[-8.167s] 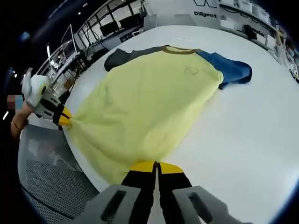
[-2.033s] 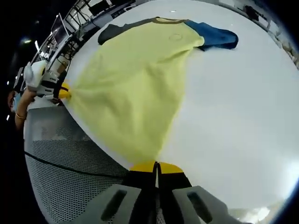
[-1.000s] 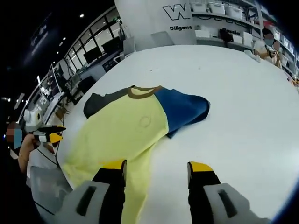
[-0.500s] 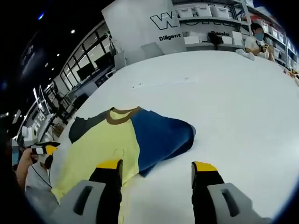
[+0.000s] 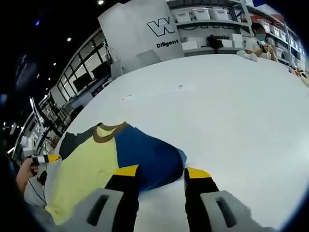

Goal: Fold the garment on the visible template until the final outline fits inside the template.

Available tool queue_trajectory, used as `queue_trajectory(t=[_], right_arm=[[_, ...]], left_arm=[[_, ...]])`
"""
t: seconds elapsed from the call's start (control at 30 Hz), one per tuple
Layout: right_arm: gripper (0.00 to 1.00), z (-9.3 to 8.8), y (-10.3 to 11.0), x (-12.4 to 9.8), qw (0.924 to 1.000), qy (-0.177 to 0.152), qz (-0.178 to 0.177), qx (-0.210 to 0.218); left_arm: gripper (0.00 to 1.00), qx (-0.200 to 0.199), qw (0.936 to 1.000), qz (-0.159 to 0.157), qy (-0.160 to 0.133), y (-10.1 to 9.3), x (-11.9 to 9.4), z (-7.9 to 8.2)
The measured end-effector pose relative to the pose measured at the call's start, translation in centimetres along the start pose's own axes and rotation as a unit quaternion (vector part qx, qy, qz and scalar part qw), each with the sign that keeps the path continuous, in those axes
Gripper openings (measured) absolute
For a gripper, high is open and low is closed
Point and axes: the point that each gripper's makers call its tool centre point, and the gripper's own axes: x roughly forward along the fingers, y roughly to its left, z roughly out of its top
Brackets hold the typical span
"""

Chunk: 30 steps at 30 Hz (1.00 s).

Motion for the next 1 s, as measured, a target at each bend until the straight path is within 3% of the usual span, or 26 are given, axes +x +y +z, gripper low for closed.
queue_trajectory(t=[0.1,0.2,0.37,0.53,0.77,1.0], right_arm=[[0.18,0.0,-0.3,0.2,1.0,-0.001,-0.003,0.002],[0.13,-0.1,-0.7,0.5,1.0,-0.001,-0.007,-0.002],[0.03,-0.1,-0.9,0.6,0.9999,-0.002,-0.008,-0.011],[0.0,0.9,-1.0,0.2,0.9995,-0.012,-0.015,-0.024],[0.0,1.8,-1.2,0.4,0.9915,-0.005,-0.061,-0.115],[0.0,1.6,-1.1,1.1,0.99,0.002,-0.075,-0.12]], left_arm=[[0.36,0.001,0.9999,0.002,0.013,0.1,0.7,-0.2],[0.29,0.006,0.9999,0.009,0.001,0.2,0.7,0.3],[0.05,0.011,0.9998,0.013,0.006,0.2,0.9,0.2],[0.02,0.039,0.9991,0.016,0.002,0.1,0.7,0.6],[0.02,0.058,0.9981,0.021,-0.002,0.9,0.9,0.8],[0.02,0.059,0.9979,0.026,-0.002,1.2,1.0,0.7]])
